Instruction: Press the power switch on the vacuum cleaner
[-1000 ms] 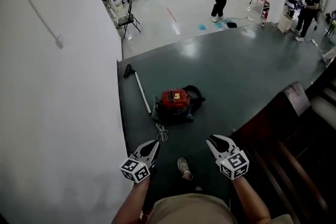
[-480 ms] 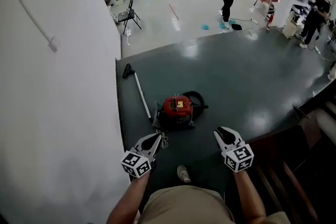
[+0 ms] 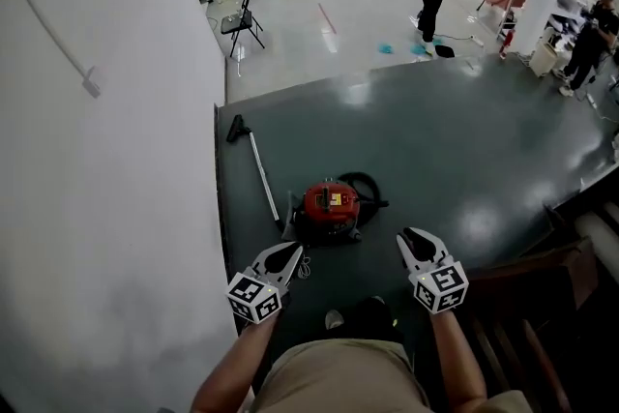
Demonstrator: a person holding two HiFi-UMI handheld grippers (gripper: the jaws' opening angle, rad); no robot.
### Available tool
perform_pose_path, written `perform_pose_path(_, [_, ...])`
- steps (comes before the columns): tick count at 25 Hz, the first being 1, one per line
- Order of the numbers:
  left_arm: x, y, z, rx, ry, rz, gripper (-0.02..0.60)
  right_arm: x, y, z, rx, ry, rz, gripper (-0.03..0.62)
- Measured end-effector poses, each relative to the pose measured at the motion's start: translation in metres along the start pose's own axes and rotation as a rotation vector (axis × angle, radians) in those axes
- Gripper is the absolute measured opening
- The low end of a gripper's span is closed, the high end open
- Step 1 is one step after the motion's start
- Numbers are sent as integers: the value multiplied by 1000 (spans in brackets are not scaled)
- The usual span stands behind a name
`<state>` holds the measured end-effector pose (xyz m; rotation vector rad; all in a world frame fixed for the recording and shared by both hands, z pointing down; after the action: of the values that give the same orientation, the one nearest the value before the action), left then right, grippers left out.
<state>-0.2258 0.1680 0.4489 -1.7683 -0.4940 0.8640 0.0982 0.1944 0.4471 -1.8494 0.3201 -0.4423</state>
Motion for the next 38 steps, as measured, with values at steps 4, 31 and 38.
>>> perform_pose_path(4, [-11, 4, -18, -12, 28, 6, 3, 16, 7, -21, 5, 19, -4, 60])
perform_pose_path(31, [-98, 25, -197, -102, 269, 69, 3, 177, 26, -211, -168, 221, -142, 60])
perform_pose_path(38, [-165, -6, -231, -187, 206, 105, 5, 185, -42, -301, -328, 182, -61, 60])
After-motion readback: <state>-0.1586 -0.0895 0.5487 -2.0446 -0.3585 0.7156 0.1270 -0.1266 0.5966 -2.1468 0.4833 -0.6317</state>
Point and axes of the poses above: the fingertips, and each gripper's own axes: z backward along the fingers, x to its right, y out of its top, the point moved 8 cm from there along z, backward along the fingers, and after that the axes turned 2 degrees about x, right-handed, at the moved point
